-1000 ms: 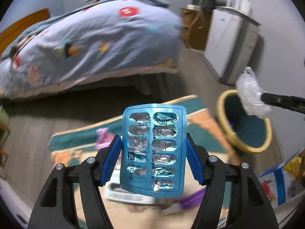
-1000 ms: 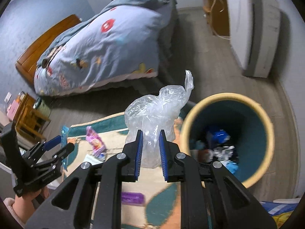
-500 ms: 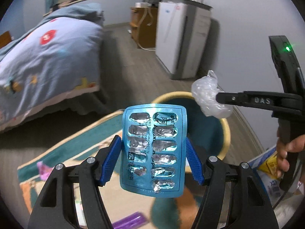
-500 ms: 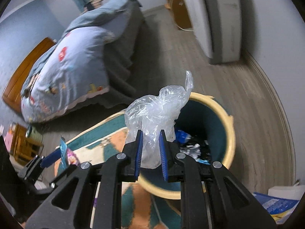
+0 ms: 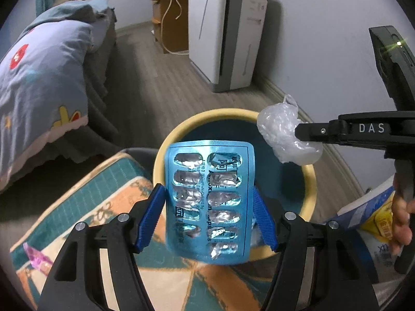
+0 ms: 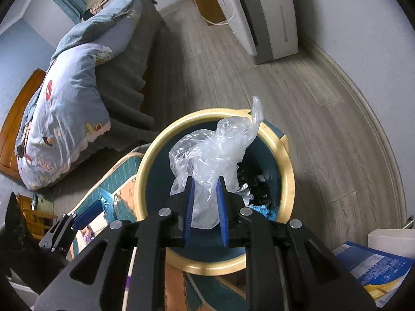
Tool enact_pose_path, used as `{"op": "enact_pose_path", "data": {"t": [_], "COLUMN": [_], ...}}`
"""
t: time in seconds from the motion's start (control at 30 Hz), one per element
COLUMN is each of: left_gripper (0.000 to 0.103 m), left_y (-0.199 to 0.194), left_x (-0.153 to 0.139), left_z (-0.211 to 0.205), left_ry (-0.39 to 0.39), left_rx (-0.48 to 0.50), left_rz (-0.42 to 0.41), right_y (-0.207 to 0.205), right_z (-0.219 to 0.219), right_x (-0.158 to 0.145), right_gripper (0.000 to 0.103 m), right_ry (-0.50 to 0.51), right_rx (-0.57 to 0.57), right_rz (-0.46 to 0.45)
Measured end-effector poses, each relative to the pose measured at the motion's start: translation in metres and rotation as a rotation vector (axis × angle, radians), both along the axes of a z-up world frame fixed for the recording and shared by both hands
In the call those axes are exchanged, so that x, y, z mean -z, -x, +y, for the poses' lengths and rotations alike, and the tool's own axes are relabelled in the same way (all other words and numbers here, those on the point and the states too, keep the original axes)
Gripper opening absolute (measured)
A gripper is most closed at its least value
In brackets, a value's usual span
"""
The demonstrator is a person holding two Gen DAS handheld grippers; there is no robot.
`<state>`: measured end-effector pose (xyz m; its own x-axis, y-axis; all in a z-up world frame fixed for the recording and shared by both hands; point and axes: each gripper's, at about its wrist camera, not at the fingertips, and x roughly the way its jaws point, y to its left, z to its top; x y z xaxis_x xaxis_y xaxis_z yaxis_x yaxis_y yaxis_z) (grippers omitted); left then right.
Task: Collect trash
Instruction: 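Carry the blister pack with the left tool while the right tool carries the bag to the bin, then open the left tool over the bin while the right tool opens to drop the bag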
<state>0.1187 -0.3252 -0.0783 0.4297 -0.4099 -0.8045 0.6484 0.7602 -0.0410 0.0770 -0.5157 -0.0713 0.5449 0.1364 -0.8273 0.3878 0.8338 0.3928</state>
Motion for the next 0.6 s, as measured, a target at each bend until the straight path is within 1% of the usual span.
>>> {"op": "enact_pose_path", "data": {"t": [0.03,0.07,0.1,0.13,0.17,0.2,0.23,0.33,0.4,0.43,0.5,0.6], "left_gripper": [0.076,0.081,0.085,0.086,0.086,0.087,0.087,0.087,0.087,0.087,0.089,0.091], "left_y": [-0.001,-0.003,-0.002,-0.001,-0.001,-0.001,0.000,0.001,0.001,0.002,0.002,0.005], "left_x": [0.001,0.002,0.004,0.004,0.005,0.007,0.007,0.007,0.005,0.003,-0.001,-0.007], "left_z": [-0.002,-0.003,-0.004,-0.004,-0.005,-0.006,-0.006,0.001,0.008,0.012,0.024,0.045], "left_ry": [0.000,0.000,0.000,-0.002,-0.009,-0.014,-0.014,-0.012,-0.002,0.005,0.015,0.014], "left_rx": [0.003,0.007,0.012,0.015,0.018,0.021,0.023,0.019,0.005,-0.003,-0.022,-0.053], "left_rz": [-0.006,-0.010,-0.013,-0.017,-0.022,-0.022,-0.021,-0.021,-0.017,-0.012,-0.012,-0.027], "right_y": [0.000,0.001,0.001,0.001,0.001,0.001,0.001,-0.001,-0.002,-0.003,-0.004,-0.006], "right_z": [0.000,0.000,-0.001,-0.004,-0.005,-0.006,-0.007,-0.005,-0.002,0.001,0.005,0.014], "right_x": [-0.001,-0.001,-0.001,-0.001,-0.001,-0.001,-0.001,-0.002,-0.003,-0.004,-0.007,-0.013], "right_gripper": [0.018,0.021,0.027,0.032,0.040,0.044,0.045,0.053,0.063,0.065,0.079,0.092], "right_ry": [0.004,0.006,0.011,0.011,0.008,0.007,0.009,0.015,0.018,0.022,0.035,0.063], "right_rx": [0.006,0.010,0.020,0.028,0.033,0.041,0.045,0.045,0.037,0.033,0.017,-0.006], "right_rz": [-0.004,-0.007,-0.009,-0.008,-0.010,-0.014,-0.013,-0.011,-0.011,-0.010,-0.013,-0.021]}}
